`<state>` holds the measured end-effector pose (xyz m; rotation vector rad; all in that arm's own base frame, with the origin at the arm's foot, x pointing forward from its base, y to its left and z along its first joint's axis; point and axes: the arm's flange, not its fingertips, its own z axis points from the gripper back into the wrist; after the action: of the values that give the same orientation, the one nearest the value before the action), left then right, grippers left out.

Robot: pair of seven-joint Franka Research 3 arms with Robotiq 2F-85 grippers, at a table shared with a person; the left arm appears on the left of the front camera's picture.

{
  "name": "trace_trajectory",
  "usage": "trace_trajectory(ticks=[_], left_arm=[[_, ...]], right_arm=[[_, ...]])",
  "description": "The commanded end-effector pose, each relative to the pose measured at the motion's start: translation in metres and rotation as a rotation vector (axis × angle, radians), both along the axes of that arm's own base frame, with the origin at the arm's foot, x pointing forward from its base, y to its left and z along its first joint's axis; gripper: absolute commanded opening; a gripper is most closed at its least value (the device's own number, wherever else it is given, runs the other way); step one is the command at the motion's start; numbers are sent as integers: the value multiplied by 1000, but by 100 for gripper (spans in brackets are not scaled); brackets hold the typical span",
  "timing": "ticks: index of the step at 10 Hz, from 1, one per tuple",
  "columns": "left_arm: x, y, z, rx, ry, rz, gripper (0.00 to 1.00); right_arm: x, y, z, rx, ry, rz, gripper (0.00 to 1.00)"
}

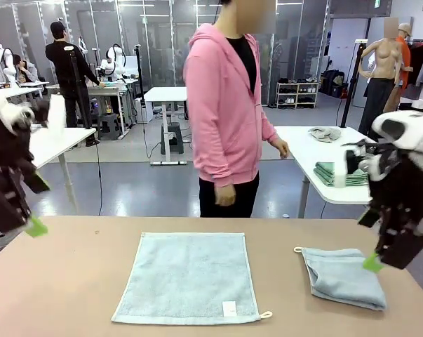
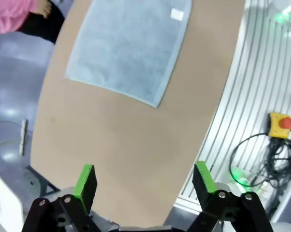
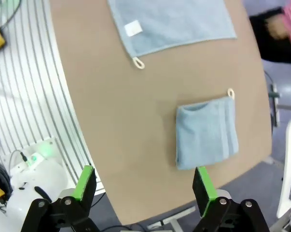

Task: Fold the towels and place them in the basket.
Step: When a person lays out a Towel with hook on the table, fold it in half twice.

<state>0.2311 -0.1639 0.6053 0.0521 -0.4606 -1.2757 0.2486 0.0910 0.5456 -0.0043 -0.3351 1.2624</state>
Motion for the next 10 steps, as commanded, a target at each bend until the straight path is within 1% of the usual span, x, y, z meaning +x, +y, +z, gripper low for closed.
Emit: trace_trajectory(ticks=[1, 2, 3, 4, 8, 9, 10], left_arm=[[2, -7, -25, 20, 8, -77, 100], [2, -11, -37, 44, 31, -79, 100], [0, -11, -38, 51, 28, -87, 100], [-2, -12, -33, 29, 35, -57, 100], [-2, -12, -37, 30, 45, -64, 100], [12, -18, -49, 20, 95, -104, 100], [25, -28, -68, 19, 118, -149, 100]], right_arm=[[5, 3, -30, -14, 11, 65, 100], [5, 5, -39, -29, 0, 59, 100], [6, 4, -39, -35, -10, 11, 100], [9, 17, -12, -17, 28, 49, 100], [9, 17, -12, -17, 28, 49, 100], [12, 17, -13, -20, 23, 48, 100], [20, 35, -34, -27, 33, 109, 100]])
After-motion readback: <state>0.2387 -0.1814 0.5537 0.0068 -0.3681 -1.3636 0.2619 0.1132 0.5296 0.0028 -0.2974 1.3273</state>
